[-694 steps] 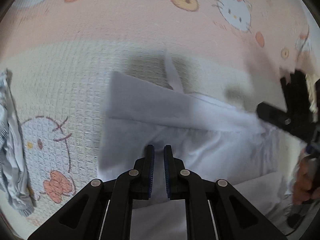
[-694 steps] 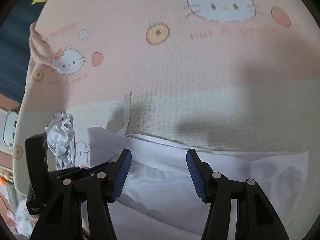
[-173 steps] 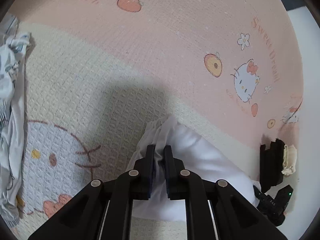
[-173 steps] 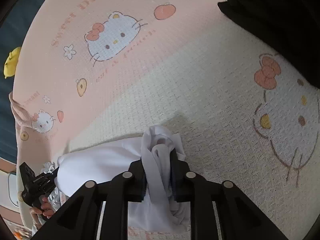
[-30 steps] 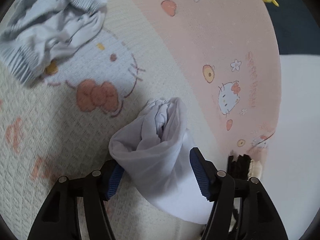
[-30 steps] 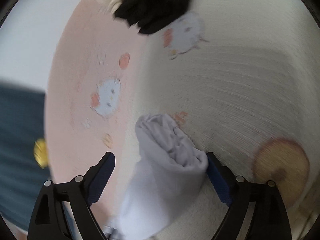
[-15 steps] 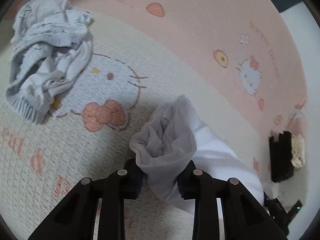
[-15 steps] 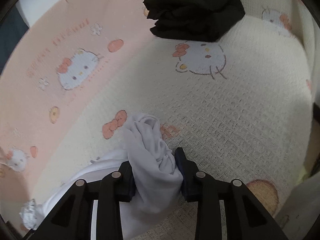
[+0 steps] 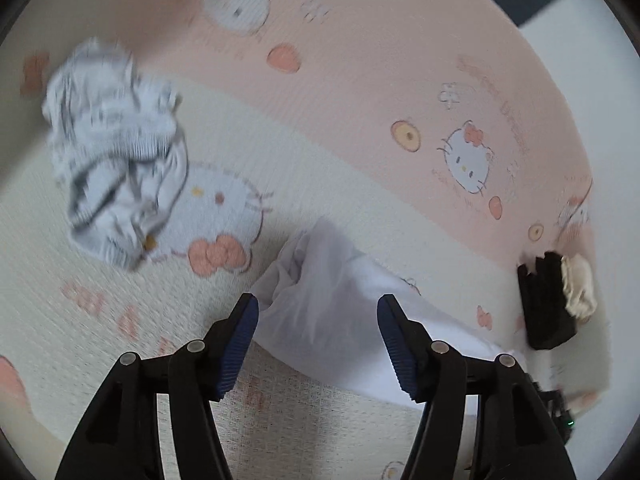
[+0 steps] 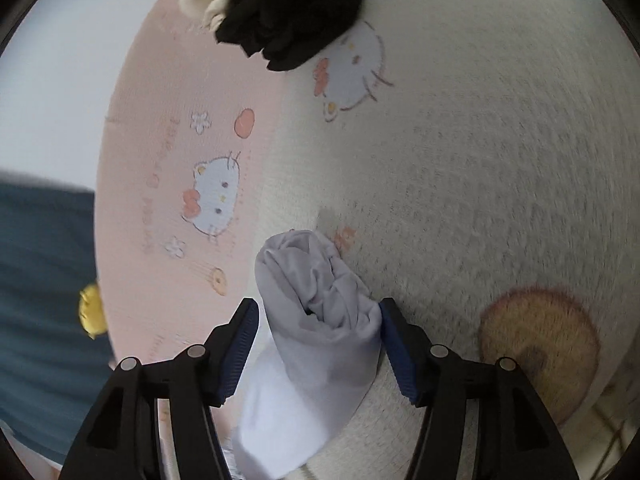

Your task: Fold clothes

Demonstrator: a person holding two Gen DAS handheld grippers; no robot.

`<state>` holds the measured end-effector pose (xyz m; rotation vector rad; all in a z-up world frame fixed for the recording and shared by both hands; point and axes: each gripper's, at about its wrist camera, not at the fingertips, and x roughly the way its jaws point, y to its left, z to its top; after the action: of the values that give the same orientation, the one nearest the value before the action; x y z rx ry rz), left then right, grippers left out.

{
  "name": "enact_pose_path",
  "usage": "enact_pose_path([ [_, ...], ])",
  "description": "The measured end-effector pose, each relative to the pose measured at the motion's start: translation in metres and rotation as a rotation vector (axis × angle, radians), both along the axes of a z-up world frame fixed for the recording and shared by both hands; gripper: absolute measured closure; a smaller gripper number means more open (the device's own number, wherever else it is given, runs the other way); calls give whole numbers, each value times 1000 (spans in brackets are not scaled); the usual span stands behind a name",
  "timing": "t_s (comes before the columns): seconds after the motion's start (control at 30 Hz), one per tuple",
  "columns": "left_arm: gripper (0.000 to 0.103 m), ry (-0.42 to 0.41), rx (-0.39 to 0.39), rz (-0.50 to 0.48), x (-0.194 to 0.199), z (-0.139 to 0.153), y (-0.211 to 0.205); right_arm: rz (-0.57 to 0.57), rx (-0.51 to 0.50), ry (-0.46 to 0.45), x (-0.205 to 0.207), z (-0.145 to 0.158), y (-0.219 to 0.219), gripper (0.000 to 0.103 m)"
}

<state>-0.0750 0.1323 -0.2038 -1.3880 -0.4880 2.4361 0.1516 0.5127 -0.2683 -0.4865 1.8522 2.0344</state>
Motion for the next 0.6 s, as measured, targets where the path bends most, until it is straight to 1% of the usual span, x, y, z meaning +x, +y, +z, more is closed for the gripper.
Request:
enact_pose_path([
  [0.1, 44, 10, -41, -33, 4, 5, 8, 11, -15, 2, -1, -3, -2, 42],
  [0.27, 44, 32, -53, -119, 13, 9, 30, 10, -27, 21, 2, -7, -2, 42],
  [0.4, 46, 120, -29, -214, 22, 18, 56, 5, -13, -8, 2, -7, 1, 42],
  [0.43, 49, 128, -30, -239, 22, 19, 64, 8, 5, -20, 1, -5, 1, 42],
  [0.47, 60, 136, -33, -263, 23, 21, 72, 12, 27, -33, -2, -4, 0, 42],
  [0.5, 66, 139, -46, -281, 22, 20, 81, 20, 57, -49, -6, -2, 0, 42],
  [0.53, 77, 142, -58, -300, 21, 20, 89, 29, 81, -82, -9, -1, -2, 42],
  [0.57, 85, 145, -70, -319, 21, 19, 97, 34, 106, -104, -11, 0, -4, 42],
  [0.6, 87, 149, -81, -336, 21, 19, 104, 38, 133, -119, -13, 2, -6, 42],
])
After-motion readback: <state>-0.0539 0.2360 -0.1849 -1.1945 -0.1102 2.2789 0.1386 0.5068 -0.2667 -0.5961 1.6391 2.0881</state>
